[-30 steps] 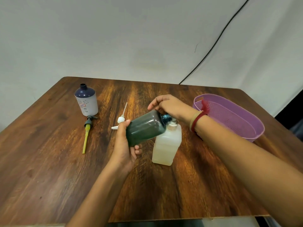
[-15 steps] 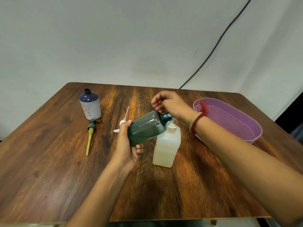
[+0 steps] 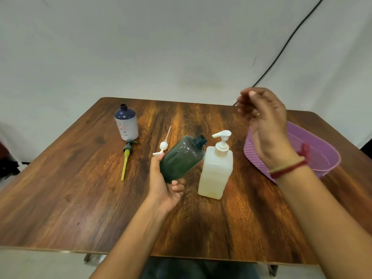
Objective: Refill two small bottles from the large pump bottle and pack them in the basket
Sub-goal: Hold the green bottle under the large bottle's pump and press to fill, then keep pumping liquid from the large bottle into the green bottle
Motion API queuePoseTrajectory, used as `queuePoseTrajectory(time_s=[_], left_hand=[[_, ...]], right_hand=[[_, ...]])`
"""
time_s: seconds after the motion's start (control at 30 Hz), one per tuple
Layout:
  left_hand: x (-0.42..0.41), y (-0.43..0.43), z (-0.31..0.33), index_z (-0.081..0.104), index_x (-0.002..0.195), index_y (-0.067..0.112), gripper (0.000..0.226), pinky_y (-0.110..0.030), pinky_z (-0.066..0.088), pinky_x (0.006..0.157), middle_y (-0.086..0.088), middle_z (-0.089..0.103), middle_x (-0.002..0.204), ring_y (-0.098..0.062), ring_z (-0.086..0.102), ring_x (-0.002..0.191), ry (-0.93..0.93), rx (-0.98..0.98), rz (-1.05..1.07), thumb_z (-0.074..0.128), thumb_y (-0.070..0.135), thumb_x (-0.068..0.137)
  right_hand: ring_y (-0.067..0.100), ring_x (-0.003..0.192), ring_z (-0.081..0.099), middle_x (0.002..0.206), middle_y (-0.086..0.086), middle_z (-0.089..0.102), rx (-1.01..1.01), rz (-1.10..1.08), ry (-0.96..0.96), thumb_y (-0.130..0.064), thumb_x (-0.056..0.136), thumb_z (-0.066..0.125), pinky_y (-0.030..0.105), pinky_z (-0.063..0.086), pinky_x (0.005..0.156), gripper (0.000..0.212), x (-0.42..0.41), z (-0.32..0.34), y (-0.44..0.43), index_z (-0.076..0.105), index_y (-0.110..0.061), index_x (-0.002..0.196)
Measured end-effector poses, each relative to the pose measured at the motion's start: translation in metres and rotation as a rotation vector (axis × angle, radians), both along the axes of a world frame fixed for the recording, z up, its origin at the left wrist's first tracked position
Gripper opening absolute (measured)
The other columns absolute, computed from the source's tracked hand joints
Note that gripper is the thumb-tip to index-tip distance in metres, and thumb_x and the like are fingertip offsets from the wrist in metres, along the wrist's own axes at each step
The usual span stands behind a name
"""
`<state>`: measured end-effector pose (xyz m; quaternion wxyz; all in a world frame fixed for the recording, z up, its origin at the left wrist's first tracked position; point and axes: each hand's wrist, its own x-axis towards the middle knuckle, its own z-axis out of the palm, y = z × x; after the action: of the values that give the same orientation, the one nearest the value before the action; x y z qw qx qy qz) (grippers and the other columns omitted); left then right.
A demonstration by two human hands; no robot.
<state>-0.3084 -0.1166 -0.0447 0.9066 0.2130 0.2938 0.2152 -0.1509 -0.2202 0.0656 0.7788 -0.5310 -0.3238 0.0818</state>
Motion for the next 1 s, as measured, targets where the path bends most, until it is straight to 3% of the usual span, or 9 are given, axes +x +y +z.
queuePoseTrajectory(time_s=[0.17,0.3,0.43,0.5,0.57,0.7,0.77,0.9,1.0], left_hand=[[-0.013,-0.022,-0.007,0.061,0.095,0.004,0.047,-0.009,0.026,0.029,-0.008,0.058,0.070,-0.005,0.034,0.032,-0.060,-0.050,-0.033,0.049,0.049,0.086],[-0.017,-0.051,-0.011,0.066,0.098,-0.002,0.060,-0.011,0.027,0.031,-0.005,0.052,0.060,-0.004,0.035,0.032,-0.078,-0.013,-0.105,0.046,0.054,0.086],[-0.015,-0.077,-0.006,0.074,0.063,0.013,0.066,-0.015,0.033,0.036,-0.002,0.058,0.053,-0.007,0.044,0.036,-0.016,0.137,-0.218,0.034,0.059,0.087],[-0.013,-0.078,0.000,0.073,0.069,0.015,0.067,-0.018,0.036,0.041,-0.001,0.059,0.058,-0.009,0.049,0.044,0.099,0.341,-0.246,0.028,0.059,0.093],[-0.013,-0.069,0.003,0.063,0.090,0.017,0.057,-0.019,0.041,0.044,0.001,0.062,0.065,-0.007,0.053,0.046,0.261,0.678,-0.241,0.023,0.058,0.095],[-0.012,-0.025,0.012,0.050,0.103,0.029,0.048,-0.026,0.050,0.058,0.004,0.062,0.086,-0.005,0.061,0.065,0.373,1.304,0.127,0.035,0.071,0.084],[0.002,-0.001,0.030,0.052,0.110,0.024,0.039,-0.012,0.048,0.069,0.013,0.059,0.095,0.006,0.058,0.082,0.327,1.496,0.174,0.045,0.056,0.090],[0.048,0.031,0.077,0.054,0.122,0.011,0.028,-0.007,0.046,0.076,0.010,0.057,0.112,0.012,0.056,0.093,0.099,1.587,-0.124,0.047,0.025,0.098],[0.083,0.044,0.088,0.056,0.124,0.023,0.029,-0.018,0.045,0.091,0.010,0.054,0.130,0.007,0.051,0.113,0.012,1.525,-0.518,0.045,0.030,0.099]], right_hand=[[0.014,0.079,0.059,0.083,-0.001,0.064,-0.101,-0.055,-0.149,-0.023,0.089,0.057,0.026,0.051,0.072,0.010,-0.066,-0.049,-0.032,0.063,-0.017,0.095],[0.009,0.104,0.060,0.115,-0.011,0.058,-0.249,0.001,-0.068,-0.048,0.065,0.073,0.028,0.052,0.084,0.066,-0.103,-0.096,-0.033,0.047,-0.034,0.125],[0.008,0.118,0.054,0.134,-0.007,0.048,-0.212,-0.108,0.007,-0.044,0.056,0.081,0.023,0.050,0.090,0.100,-0.116,-0.115,-0.029,0.029,-0.031,0.140],[0.012,0.117,0.056,0.132,0.000,0.051,-0.182,-0.138,0.041,-0.040,0.056,0.082,0.026,0.051,0.090,0.097,-0.110,-0.116,-0.030,0.032,-0.026,0.138],[0.014,0.110,0.061,0.126,0.004,0.056,-0.122,-0.127,0.101,-0.033,0.055,0.086,0.025,0.053,0.085,0.090,-0.100,-0.112,-0.035,0.039,-0.025,0.131],[-0.014,0.098,0.056,0.113,-0.014,0.054,-0.236,-0.165,0.036,-0.012,0.060,0.086,0.005,0.045,0.076,0.074,-0.091,-0.104,-0.043,0.041,-0.027,0.116],[-0.020,0.093,0.053,0.108,-0.017,0.052,-0.308,-0.188,0.000,-0.009,0.059,0.086,0.001,0.042,0.074,0.072,-0.091,-0.107,-0.047,0.043,-0.022,0.114],[-0.020,0.088,0.054,0.101,-0.017,0.056,-0.365,-0.153,-0.008,-0.011,0.057,0.088,0.000,0.042,0.070,0.068,-0.091,-0.107,-0.049,0.046,-0.020,0.110],[-0.011,0.088,0.060,0.094,-0.014,0.062,-0.349,-0.123,0.010,-0.011,0.055,0.087,0.006,0.046,0.070,0.063,-0.091,-0.109,-0.051,0.049,-0.024,0.104]])
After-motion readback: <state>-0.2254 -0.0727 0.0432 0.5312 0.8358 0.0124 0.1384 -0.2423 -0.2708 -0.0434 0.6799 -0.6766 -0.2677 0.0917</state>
